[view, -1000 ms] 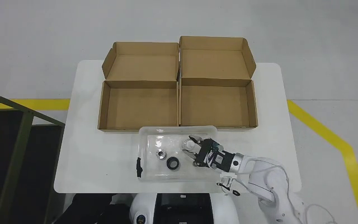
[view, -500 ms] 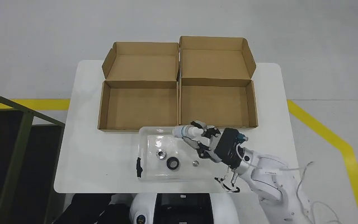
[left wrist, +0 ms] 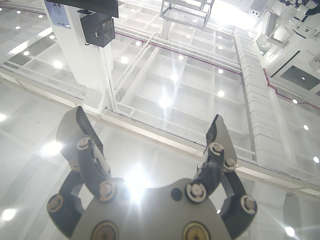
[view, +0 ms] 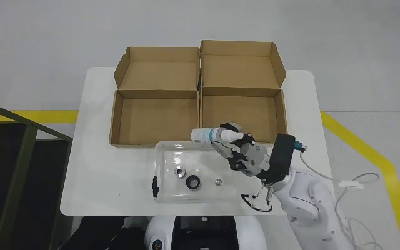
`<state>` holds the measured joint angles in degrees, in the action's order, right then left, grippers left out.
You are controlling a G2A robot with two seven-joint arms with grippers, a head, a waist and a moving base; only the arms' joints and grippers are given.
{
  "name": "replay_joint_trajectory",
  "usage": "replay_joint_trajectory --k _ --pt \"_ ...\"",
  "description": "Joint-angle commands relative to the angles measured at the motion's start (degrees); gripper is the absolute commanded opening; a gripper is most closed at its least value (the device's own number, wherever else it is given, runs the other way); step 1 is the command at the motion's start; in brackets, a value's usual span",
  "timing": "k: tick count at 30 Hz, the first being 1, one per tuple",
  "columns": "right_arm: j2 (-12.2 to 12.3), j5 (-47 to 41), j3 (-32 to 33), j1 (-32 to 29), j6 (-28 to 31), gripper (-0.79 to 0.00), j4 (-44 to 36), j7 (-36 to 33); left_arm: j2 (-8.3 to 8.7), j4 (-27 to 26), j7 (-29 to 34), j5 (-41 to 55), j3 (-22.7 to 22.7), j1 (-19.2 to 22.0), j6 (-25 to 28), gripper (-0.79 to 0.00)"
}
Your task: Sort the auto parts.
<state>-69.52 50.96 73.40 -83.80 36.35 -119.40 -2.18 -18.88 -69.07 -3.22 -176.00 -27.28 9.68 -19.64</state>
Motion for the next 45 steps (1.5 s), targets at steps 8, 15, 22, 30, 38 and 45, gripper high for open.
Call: replay_joint_trajectory --k 8,15,22,30,38,45 --pt "0.1 -1.2 0.2 0.1 1.2 -0.785 -1.9 2.0 0.00 0.0 0.0 0.0 0.0 0.0 0.0 0.000" --pt "0.1 -3.2 -0.3 0.5 2.3 -0.785 -1.3 2.6 0.00 0.0 0.0 0.0 0.0 0.0 0.0 0.000" --pt "0.3 -3.0 -0.4 1.4 2.9 -0.785 -0.9 0.5 0.00 0.0 0.0 0.0 0.0 0.0 0.0 0.000" --pt "0.6 6.8 -0.7 3.6 -1.1 -0.785 2.2 -6.7 0.00 0.0 0.0 0.0 0.0 0.0 0.0 0.000" --pt "0.3 10.0 -3.0 8.7 -4.6 -0.785 12.3 -8.4 0.00 0.0 0.0 0.0 0.0 0.0 0.0 0.000" --pt "0.0 15.5 -4.6 13.4 -8.6 -0.785 17.2 -10.7 0.00 0.0 0.0 0.0 0.0 0.0 0.0 0.000"
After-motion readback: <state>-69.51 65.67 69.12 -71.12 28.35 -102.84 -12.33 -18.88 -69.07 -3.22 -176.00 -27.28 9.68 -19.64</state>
